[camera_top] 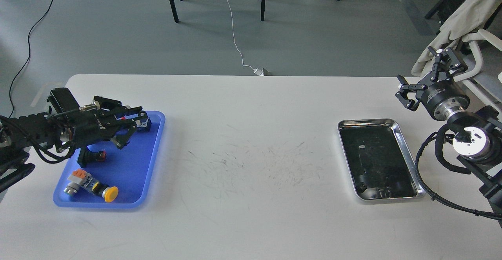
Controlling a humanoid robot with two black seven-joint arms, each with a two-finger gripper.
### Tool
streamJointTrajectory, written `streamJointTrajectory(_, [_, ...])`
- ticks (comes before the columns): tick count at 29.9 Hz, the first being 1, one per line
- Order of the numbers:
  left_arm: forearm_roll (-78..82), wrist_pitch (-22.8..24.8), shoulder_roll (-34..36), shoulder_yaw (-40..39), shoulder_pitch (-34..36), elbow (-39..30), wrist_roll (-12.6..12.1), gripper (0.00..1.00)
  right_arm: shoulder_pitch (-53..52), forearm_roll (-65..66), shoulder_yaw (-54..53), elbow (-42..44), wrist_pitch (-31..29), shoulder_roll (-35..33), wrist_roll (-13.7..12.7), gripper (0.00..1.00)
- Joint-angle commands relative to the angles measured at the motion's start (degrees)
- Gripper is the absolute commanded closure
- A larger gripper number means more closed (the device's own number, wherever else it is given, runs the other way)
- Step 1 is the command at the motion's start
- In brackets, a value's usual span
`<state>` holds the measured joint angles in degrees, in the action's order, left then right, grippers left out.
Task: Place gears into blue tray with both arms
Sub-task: 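Carry the black ring with the left gripper into the blue tray, then lower the ring among the parts and open the left gripper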
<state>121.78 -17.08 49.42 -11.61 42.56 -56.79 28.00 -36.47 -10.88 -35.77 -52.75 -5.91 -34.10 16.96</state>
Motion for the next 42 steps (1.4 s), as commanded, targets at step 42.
streamJointTrajectory(42, [-3.57,-4.01,-5.38,1.06,-7.23,11.08,0.0,0.72,-0.18,0.42,0.26,-0.16,0.02,-1.5,-0.09,0.01])
